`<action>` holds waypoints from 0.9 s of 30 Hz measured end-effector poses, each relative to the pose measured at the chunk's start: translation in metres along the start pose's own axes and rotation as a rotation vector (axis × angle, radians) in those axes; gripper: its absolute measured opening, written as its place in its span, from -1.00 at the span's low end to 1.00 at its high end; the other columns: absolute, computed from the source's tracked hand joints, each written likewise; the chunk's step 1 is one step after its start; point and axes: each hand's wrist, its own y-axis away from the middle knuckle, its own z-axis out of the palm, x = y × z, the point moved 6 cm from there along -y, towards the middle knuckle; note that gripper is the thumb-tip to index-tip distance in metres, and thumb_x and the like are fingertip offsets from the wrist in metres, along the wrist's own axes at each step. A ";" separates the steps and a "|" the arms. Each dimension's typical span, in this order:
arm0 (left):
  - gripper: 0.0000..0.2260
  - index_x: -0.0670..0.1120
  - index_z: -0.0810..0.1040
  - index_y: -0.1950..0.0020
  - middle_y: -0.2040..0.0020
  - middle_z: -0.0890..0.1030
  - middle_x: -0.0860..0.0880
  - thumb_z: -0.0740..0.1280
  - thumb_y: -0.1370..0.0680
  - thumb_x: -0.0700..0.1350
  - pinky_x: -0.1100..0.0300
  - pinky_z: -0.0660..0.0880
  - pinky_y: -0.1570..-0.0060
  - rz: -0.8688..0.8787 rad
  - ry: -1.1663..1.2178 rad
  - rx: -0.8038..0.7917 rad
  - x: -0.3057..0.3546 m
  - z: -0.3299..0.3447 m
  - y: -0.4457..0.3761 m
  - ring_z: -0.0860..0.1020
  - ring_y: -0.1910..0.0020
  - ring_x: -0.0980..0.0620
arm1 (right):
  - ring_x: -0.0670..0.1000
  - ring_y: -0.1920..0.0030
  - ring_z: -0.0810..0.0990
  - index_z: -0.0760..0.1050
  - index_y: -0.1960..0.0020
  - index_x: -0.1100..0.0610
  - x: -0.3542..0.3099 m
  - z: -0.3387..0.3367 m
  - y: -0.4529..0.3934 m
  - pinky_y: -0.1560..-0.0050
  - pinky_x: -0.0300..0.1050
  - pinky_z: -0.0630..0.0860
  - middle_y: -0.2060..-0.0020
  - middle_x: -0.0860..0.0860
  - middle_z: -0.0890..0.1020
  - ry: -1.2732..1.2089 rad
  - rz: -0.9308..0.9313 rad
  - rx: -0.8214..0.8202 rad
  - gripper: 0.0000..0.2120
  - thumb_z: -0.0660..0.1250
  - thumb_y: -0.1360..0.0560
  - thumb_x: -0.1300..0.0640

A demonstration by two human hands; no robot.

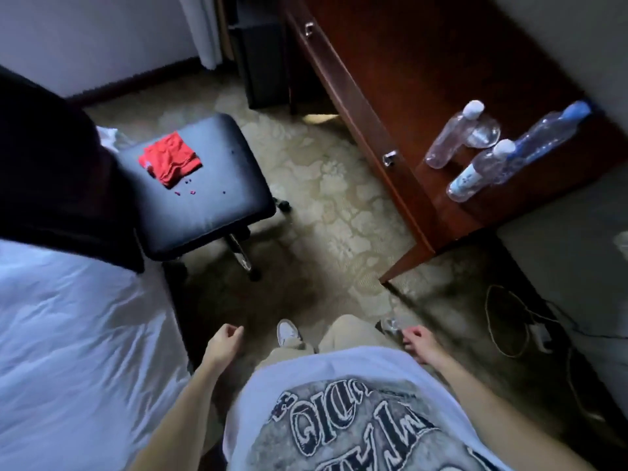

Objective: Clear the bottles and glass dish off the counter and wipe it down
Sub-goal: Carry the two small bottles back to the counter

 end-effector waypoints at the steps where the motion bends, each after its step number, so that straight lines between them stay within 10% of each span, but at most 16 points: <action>1: -0.78 -0.07 0.51 0.13 0.23 0.64 -0.04 0.28 -0.61 0.04 0.10 0.43 0.22 0.045 -0.005 -0.024 0.033 -0.012 -0.022 0.61 0.19 -0.12 | 0.01 0.25 0.47 0.45 0.10 0.10 -0.005 -0.004 0.001 0.47 -0.27 0.32 0.19 0.12 0.56 -0.066 0.015 0.030 -0.89 0.25 -0.59 0.12; 4: -0.83 -0.02 0.51 0.10 0.17 0.67 -0.07 0.31 -0.60 0.06 0.15 0.44 0.31 0.184 -0.043 -0.105 0.146 -0.030 -0.073 0.65 0.15 -0.13 | 0.01 0.12 0.54 0.48 0.06 0.07 -0.035 -0.022 0.000 0.25 -0.19 0.39 -0.02 0.18 0.61 -0.304 -0.026 0.185 -0.95 0.35 -0.54 0.15; 17: -0.15 0.03 0.34 -0.41 -0.28 0.42 0.05 0.66 -0.21 0.07 0.31 0.52 0.00 1.046 -0.244 -0.406 0.591 0.129 -0.058 0.50 -0.15 0.18 | -0.04 -0.38 0.36 0.21 -0.40 -0.02 -0.222 -0.172 -0.071 -0.39 -0.11 0.33 -0.36 -0.05 0.33 -0.784 -0.419 0.749 0.00 0.69 -0.11 0.08; 22: -0.18 0.00 0.36 -0.37 -0.27 0.48 0.04 0.67 -0.20 -0.04 0.22 0.48 -0.12 1.206 -0.372 -0.528 0.655 0.197 -0.033 0.49 -0.18 0.15 | -0.10 -0.16 0.51 0.42 -0.28 0.16 -0.255 -0.198 -0.079 -0.19 -0.45 0.36 -0.16 -0.02 0.55 -0.759 -0.426 0.809 -0.20 0.68 -0.11 0.26; 27: -0.41 0.01 0.46 -0.20 -0.07 0.63 0.08 0.62 -0.25 0.04 0.06 0.61 0.07 1.284 -0.510 -0.604 0.661 0.234 -0.020 0.62 0.04 0.08 | -0.17 0.08 0.56 0.46 -0.09 0.01 -0.245 -0.196 -0.078 0.01 -0.28 0.48 0.11 -0.10 0.62 -0.799 -0.339 0.872 -0.39 0.64 -0.15 0.27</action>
